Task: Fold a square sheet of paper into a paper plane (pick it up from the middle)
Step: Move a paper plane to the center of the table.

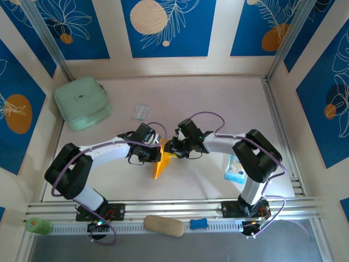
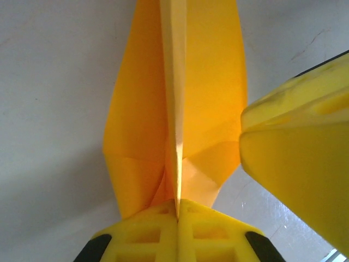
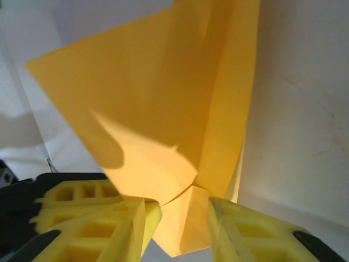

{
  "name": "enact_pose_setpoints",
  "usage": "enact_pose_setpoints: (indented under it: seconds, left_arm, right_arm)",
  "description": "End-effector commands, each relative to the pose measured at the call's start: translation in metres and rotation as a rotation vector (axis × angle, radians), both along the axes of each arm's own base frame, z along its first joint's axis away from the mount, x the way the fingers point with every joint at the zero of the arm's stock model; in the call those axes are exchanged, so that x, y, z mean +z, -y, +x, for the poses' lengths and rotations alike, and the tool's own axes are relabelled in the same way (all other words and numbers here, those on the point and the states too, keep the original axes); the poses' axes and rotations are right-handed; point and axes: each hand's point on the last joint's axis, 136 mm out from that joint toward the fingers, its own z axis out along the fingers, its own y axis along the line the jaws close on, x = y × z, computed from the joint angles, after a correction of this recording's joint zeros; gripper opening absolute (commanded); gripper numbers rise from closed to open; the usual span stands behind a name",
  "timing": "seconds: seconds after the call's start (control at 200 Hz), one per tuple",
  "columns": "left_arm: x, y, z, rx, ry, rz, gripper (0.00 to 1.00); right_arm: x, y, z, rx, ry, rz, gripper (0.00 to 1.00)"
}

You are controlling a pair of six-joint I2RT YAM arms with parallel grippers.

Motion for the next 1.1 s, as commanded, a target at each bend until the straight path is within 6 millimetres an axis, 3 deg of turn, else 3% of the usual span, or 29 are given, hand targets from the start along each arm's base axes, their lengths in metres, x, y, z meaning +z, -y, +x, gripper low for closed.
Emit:
enact_pose_setpoints:
  seconds: [0.0,0.24,0.365,0.615,1.095]
  left_arm:
    - [0.012,0.002,0.001,-0.016,0.033,-0.004,0.05]
    - [0.013,0.002,0.002,-0.019,0.038,-0.005,0.10]
    - [0.016,0.002,0.003,-0.023,0.048,-0.007,0.15]
    - [0.024,0.004,0.006,-0.024,0.078,-0.017,0.29]
    - [0.036,-0.003,0.007,-0.017,0.154,-0.027,0.42]
  right_arm:
    - [-0.007,-0.001,-0.005,0.007,-0.044,-0.016,0.32]
    - [-0.009,0.001,-0.006,0.006,-0.046,-0.024,0.11]
    - [-0.010,0.003,-0.006,0.005,-0.048,-0.025,0.04]
    - [-0.011,0.005,-0.005,-0.010,-0.051,-0.014,0.03]
    - [-0.008,0.006,-0.005,-0.014,-0.047,-0.012,0.02]
